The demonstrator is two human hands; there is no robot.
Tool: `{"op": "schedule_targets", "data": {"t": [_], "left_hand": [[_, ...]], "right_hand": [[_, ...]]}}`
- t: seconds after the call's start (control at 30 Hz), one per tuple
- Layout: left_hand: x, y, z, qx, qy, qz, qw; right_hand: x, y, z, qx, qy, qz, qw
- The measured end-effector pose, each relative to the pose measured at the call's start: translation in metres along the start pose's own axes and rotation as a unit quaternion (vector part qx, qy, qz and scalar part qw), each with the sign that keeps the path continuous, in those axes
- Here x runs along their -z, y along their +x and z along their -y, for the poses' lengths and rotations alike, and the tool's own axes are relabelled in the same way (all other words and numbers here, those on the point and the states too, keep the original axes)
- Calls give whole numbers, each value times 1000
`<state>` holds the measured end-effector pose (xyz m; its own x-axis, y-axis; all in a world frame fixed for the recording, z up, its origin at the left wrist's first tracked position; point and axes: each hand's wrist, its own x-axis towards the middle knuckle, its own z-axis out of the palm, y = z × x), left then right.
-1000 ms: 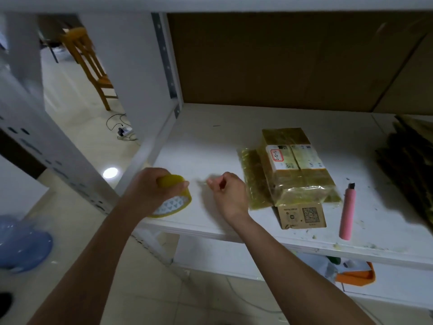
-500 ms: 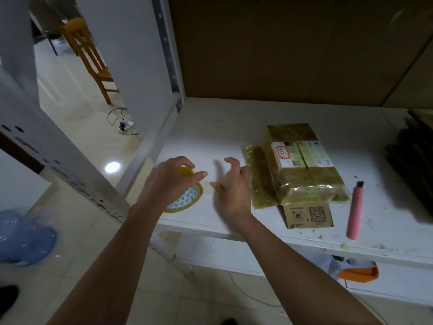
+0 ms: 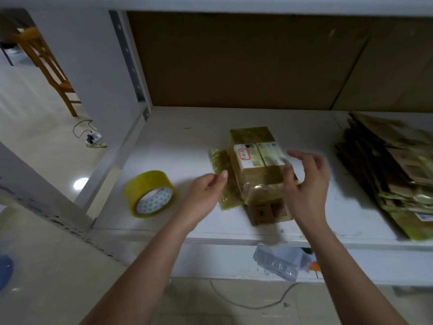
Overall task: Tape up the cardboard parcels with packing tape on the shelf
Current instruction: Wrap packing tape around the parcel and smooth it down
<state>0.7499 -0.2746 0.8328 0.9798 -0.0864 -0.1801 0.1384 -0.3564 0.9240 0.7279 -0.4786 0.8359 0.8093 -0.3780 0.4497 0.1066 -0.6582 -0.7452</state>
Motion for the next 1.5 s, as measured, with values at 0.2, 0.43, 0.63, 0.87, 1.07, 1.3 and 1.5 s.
{"op": "schedule_targets", "data": {"t": [0.2, 0.43, 0.63, 0.87, 1.07, 1.3, 1.5], "left_hand": [[-36, -1, -10, 74, -191, 35, 978], [-47, 1, 5, 37, -112, 24, 993], [-63, 7, 27, -18, -21, -12, 1000], [-78, 5, 30, -89, 50, -121, 987], [-50, 6, 25, -137, 10, 0, 991], [-47, -2, 9, -140, 94, 33, 985], [-52, 2, 7, -156, 139, -16, 978]], "right_hand": [[14, -4, -37, -107, 84, 129, 982], [7, -18, -48, -79, 107, 113, 985], [7, -20, -55, -84, 113, 119, 983], [-1, -21, -60, -44, 70, 112, 990], [3, -16, -62, 36, 6, 132, 991], [11, -11, -54, 48, -1, 175, 983], [4, -10, -49, 64, -56, 120, 989]]}}
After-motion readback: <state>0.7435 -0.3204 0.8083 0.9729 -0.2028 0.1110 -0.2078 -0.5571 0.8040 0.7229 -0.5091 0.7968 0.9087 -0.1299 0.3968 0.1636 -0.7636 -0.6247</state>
